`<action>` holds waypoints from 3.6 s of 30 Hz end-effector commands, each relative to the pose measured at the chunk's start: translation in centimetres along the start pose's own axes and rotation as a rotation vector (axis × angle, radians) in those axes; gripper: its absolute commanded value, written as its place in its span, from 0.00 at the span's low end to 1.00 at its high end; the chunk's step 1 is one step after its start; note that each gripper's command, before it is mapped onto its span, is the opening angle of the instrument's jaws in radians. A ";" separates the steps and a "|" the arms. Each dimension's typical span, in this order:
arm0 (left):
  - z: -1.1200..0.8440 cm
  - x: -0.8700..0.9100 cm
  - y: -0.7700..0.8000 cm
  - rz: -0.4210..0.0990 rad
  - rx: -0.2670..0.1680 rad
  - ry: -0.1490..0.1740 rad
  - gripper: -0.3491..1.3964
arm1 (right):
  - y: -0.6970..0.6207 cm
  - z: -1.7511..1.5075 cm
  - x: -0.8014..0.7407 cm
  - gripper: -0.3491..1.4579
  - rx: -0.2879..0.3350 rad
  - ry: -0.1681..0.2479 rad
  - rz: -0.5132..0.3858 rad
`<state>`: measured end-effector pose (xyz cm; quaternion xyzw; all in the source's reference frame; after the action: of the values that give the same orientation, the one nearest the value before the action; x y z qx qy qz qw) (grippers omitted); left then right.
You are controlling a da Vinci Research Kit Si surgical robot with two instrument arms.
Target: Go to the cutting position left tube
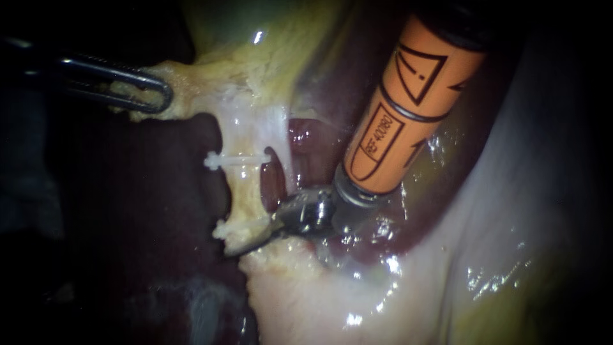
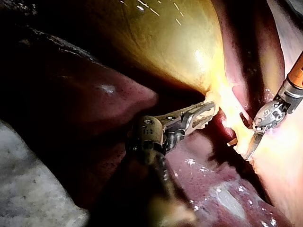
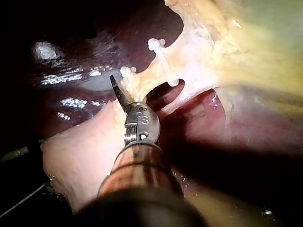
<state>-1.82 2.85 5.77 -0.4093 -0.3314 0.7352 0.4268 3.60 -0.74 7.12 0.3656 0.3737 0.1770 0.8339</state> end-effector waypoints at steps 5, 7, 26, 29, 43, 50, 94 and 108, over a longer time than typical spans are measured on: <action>0.00 0.00 0.00 0.000 0.000 0.000 0.00 | 0.01 -0.12 0.01 0.94 -0.011 0.025 0.002; 0.00 0.00 0.00 0.000 0.000 0.000 0.00 | 0.01 -0.17 0.01 0.95 -0.009 0.035 0.003; 0.00 -0.01 0.00 0.001 0.000 0.000 0.00 | 0.02 -0.56 -0.02 0.99 -0.009 0.088 0.001; 0.00 -0.01 -0.01 0.001 0.000 0.000 0.00 | 0.02 -0.60 -0.01 0.99 -0.004 0.099 0.002; 0.02 -0.02 -0.01 0.001 0.001 0.000 0.00 | 0.25 -0.63 -0.04 0.99 0.044 0.146 -0.003; 0.02 -0.02 0.00 0.001 0.002 0.001 0.00 | 0.44 -0.62 -0.08 0.99 0.066 0.146 0.016; 0.02 -0.02 0.00 0.001 0.002 0.001 0.00 | 0.36 0.08 0.28 0.99 0.211 0.315 0.154; 0.02 -0.02 0.00 0.001 0.002 0.001 0.00 | 0.01 -0.18 0.64 0.99 0.329 0.382 0.183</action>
<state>-1.83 2.83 5.79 -0.4092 -0.3303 0.7355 0.4272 3.88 -0.27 6.70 0.4901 0.5144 0.2551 0.6558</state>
